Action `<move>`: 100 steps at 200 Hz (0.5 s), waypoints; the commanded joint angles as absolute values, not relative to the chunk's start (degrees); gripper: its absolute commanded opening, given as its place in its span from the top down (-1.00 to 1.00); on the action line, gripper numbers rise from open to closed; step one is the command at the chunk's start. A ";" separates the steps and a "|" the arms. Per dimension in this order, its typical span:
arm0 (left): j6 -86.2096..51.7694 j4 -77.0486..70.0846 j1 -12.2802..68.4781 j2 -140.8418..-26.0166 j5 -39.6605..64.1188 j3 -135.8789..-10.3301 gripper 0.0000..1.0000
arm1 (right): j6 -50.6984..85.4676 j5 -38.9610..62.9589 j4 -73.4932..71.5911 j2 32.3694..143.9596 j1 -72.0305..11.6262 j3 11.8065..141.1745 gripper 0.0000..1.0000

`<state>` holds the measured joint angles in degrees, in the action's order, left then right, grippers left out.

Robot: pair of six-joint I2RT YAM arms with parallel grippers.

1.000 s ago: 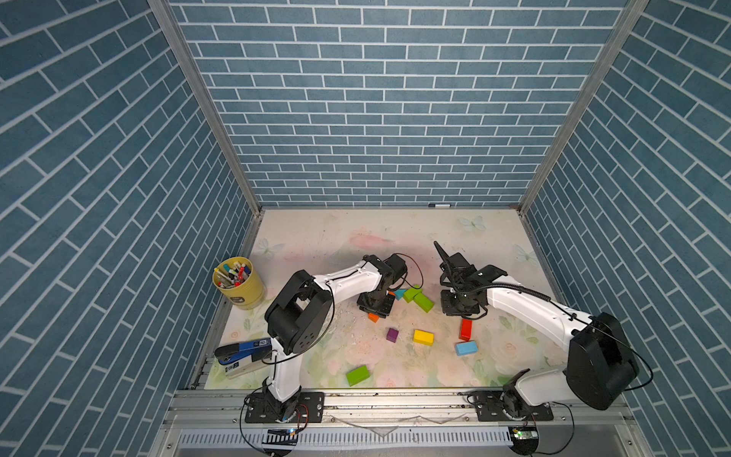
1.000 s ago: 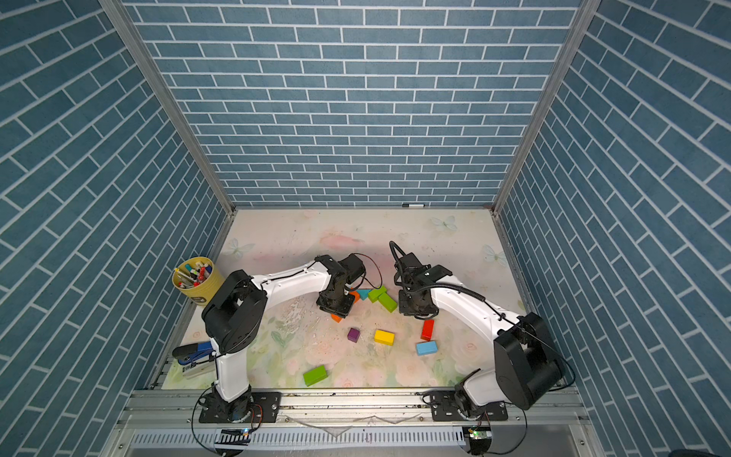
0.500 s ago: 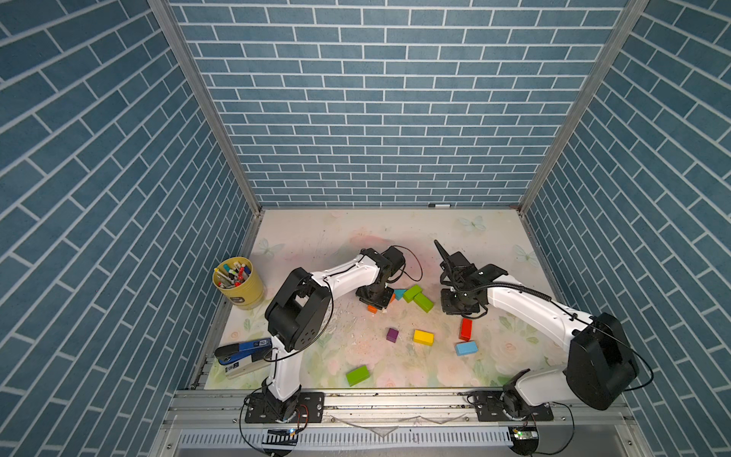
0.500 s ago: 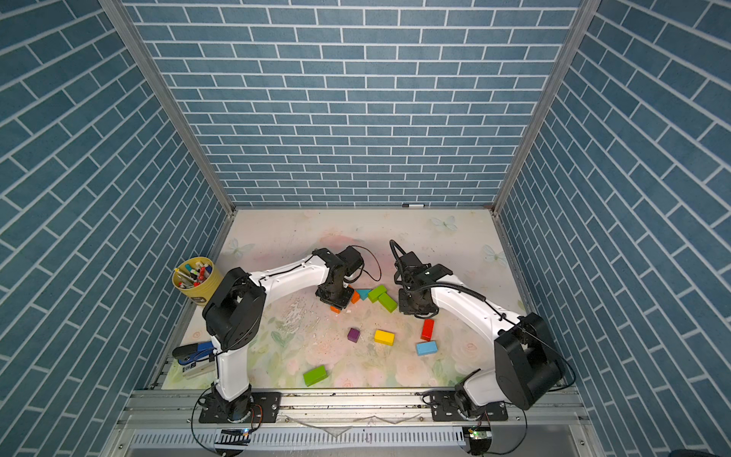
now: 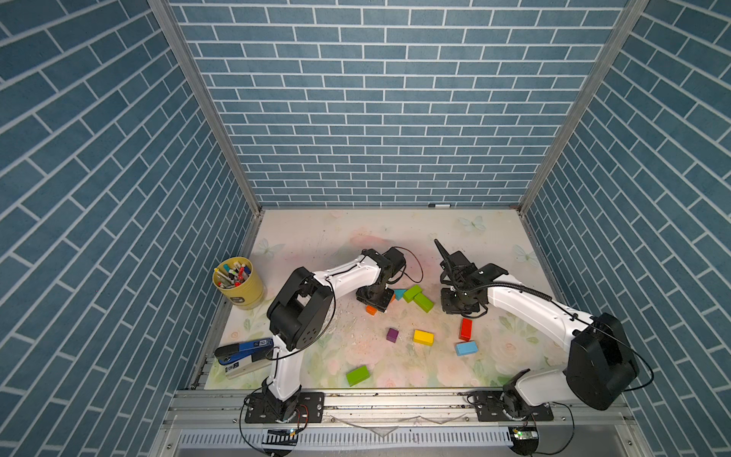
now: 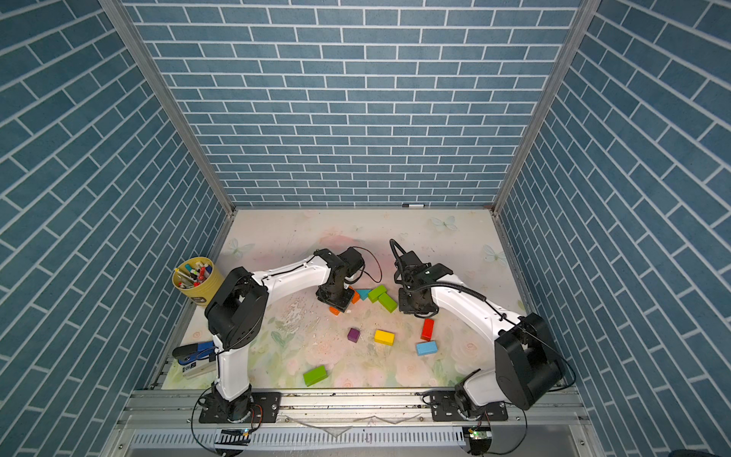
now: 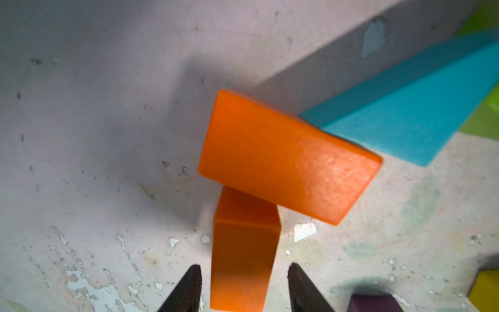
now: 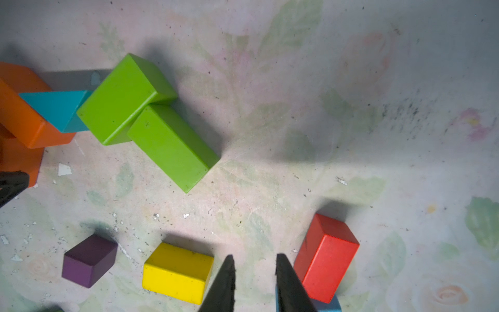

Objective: Assemble a heart with building blocks
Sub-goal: Assemble the building block at the center of the board.

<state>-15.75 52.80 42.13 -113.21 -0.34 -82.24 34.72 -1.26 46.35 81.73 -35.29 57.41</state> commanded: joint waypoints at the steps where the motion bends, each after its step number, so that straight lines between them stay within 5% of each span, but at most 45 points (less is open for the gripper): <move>1: -15.73 54.14 42.08 -112.55 -1.02 -80.46 -0.10 | 36.73 -2.13 48.23 80.61 -35.07 57.97 0.41; 39: -16.68 56.15 42.06 -110.14 -2.39 -79.19 -0.08 | 36.91 -2.22 48.16 80.44 -35.07 57.62 0.42; 75: -25.55 54.56 42.02 -100.56 1.58 -74.49 -0.41 | 37.03 -1.89 47.71 80.13 -35.07 56.20 0.38; 100: -36.20 48.92 42.12 -96.91 8.09 -68.86 -0.44 | 37.26 -1.59 46.81 80.58 -35.07 55.82 0.34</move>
